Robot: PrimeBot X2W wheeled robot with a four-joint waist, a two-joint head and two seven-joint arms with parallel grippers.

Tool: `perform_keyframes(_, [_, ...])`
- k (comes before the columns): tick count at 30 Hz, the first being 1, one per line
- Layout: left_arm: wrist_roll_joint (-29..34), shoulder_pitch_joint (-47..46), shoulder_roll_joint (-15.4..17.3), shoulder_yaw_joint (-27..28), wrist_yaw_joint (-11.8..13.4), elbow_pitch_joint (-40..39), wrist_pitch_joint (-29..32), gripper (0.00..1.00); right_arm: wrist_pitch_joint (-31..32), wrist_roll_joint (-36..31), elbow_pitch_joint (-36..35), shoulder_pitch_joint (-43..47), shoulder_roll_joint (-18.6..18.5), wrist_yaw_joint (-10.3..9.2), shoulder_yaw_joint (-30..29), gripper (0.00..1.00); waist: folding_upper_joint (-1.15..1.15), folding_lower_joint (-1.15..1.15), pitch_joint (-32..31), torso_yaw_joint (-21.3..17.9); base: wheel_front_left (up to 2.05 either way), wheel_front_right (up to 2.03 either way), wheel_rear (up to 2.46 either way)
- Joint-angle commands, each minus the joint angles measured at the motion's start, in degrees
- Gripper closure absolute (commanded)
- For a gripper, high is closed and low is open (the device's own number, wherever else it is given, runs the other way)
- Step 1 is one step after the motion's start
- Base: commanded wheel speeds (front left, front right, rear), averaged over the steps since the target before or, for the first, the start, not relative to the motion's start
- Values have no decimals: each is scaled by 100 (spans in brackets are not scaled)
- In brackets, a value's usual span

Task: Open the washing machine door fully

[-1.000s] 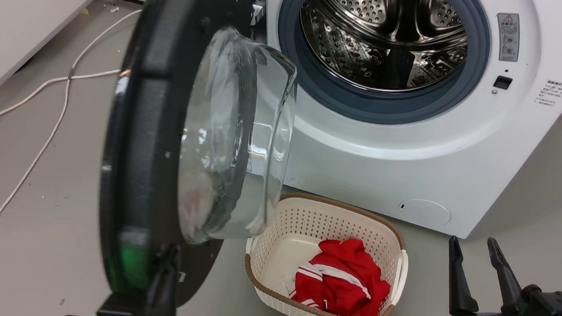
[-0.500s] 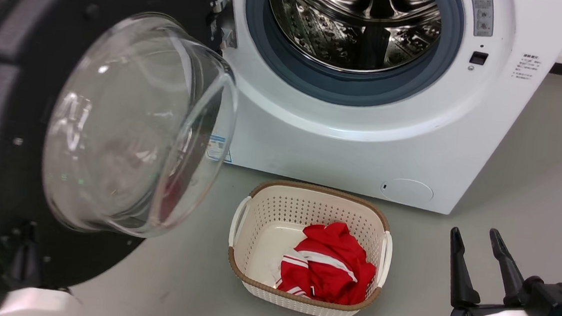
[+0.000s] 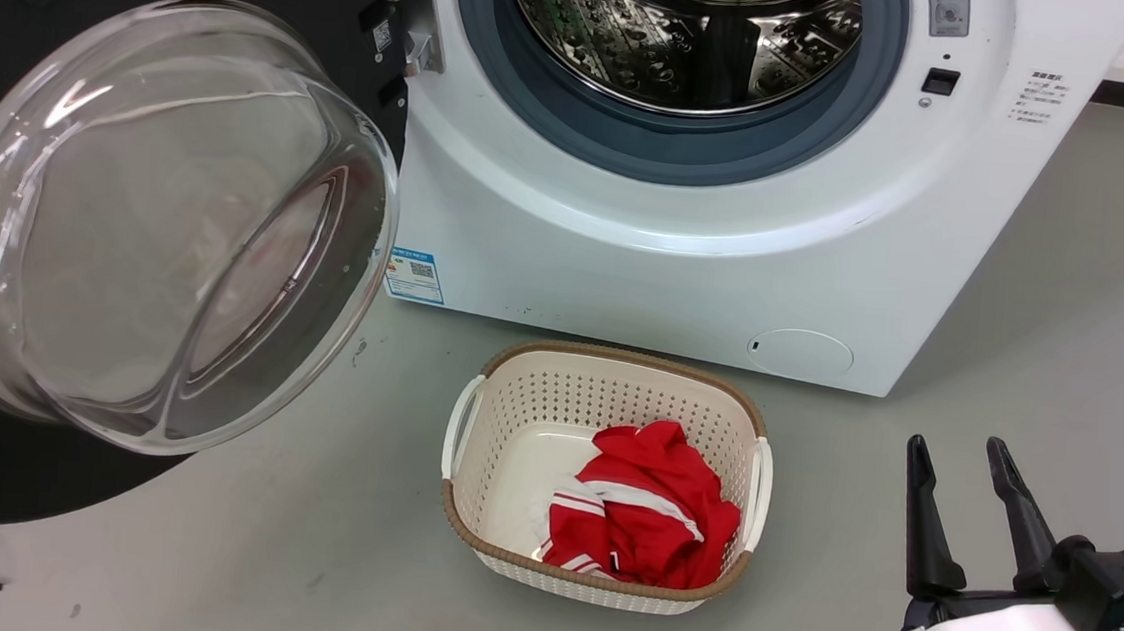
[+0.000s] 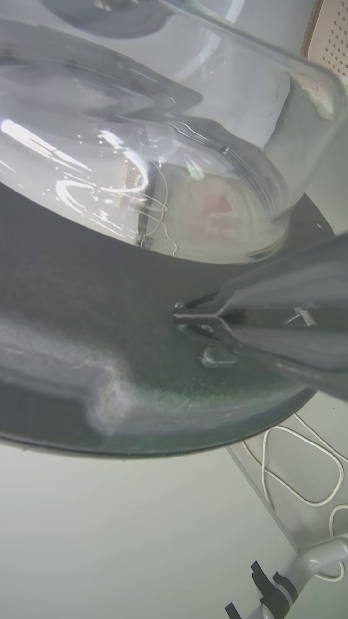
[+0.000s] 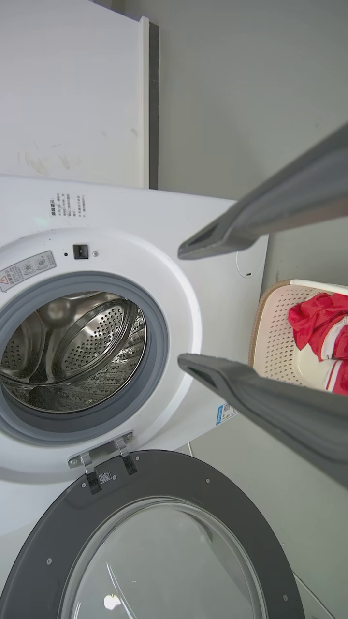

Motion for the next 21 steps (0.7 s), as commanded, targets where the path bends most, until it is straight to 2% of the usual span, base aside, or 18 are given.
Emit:
perform_keyframes(1, [78, -120, 38, 95, -51, 110, -35, 100, -27, 4, 12, -66, 7, -2, -2, 0, 0, 0, -10, -24, 0, 0, 0])
perform_keyframes(7, [381, 97, -320, 448, -164, 102, -27, 100, -67, 99, 76, -77, 7, -2, 25, 0, 0, 0, -53, -143, 0, 0, 0])
perform_keyframes(13, [749, 605, -995, 698, -251, -569, -28, 100, -112, 142, 174, 15, 7, -2, 46, 0, 0, 0, -196, -195, 0, 0, 0])
perform_keyframes(17, [970, 883, -1356, 609, -361, -959, -28, 100, -128, 140, 196, 69, 6, -2, 40, 0, 0, 0, -288, -186, 0, 0, 0])
perform_keyframes(21, [1309, 1162, -1791, 246, -503, -1383, -28, 100, -156, 99, 178, 123, 6, -2, 47, 0, 0, 0, -385, -170, 0, 0, 0])
